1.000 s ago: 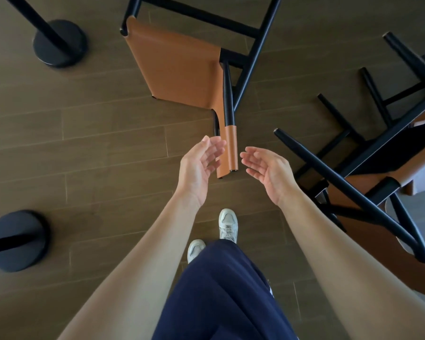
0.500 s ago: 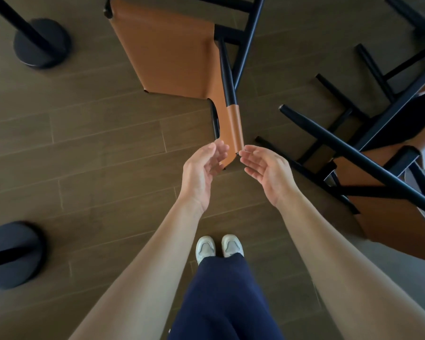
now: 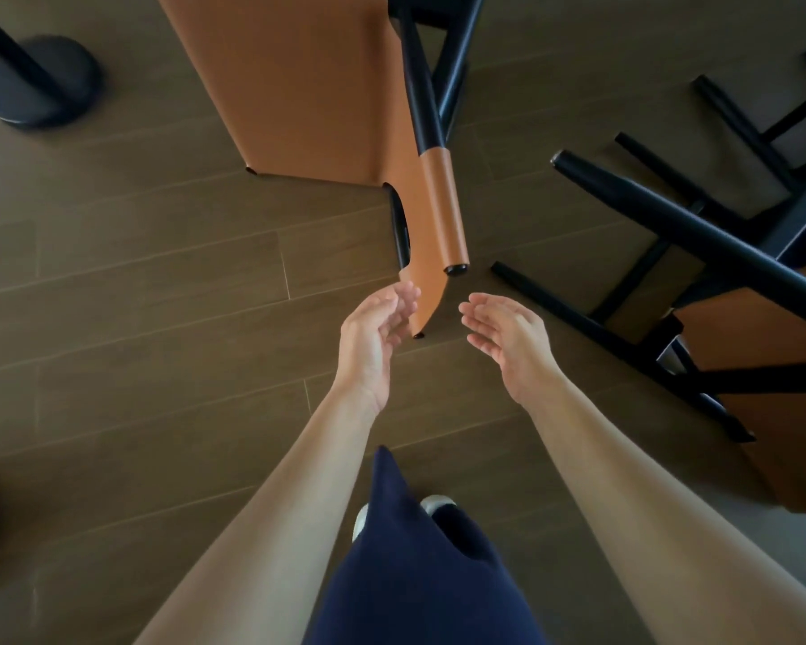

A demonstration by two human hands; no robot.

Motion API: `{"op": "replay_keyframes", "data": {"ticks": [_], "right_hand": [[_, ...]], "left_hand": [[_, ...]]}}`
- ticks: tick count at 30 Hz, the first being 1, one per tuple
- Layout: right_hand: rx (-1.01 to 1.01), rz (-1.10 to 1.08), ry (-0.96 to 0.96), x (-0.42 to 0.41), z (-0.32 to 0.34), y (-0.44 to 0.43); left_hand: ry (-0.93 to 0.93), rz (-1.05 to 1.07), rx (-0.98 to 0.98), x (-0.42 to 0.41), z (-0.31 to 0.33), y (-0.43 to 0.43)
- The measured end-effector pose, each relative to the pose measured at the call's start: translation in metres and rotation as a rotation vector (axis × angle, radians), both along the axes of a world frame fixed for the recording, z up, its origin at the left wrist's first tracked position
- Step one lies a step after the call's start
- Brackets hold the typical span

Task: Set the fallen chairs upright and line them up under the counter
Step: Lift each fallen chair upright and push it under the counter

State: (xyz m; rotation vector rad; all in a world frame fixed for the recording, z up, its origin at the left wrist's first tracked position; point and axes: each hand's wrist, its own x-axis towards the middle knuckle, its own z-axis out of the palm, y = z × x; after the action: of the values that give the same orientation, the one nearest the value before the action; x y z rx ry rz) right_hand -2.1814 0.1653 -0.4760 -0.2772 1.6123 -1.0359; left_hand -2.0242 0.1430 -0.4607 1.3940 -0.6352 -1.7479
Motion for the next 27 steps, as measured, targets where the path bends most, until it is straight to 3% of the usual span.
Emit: {"op": "replay_keyframes", "data": {"ticks": [6,13,27], "right_hand": [[-0.043,0.050,0.026,-0.009,-0.094,-0.025],[-0.110,0.036,0.014,-0.014,-0.162,-0.048],[-0.220,0.294,0.106,-0.009,-0.203,-0.065]], "left_hand": [[-0.123,-0.058,-0.090,-0.004,-0.093,-0.024],[-0.184,-0.176,-0.207,-0.005,-0.156,-0.048],[-0.244,-0.351,-0.192,-0.022,-0.217,-0.068]]}}
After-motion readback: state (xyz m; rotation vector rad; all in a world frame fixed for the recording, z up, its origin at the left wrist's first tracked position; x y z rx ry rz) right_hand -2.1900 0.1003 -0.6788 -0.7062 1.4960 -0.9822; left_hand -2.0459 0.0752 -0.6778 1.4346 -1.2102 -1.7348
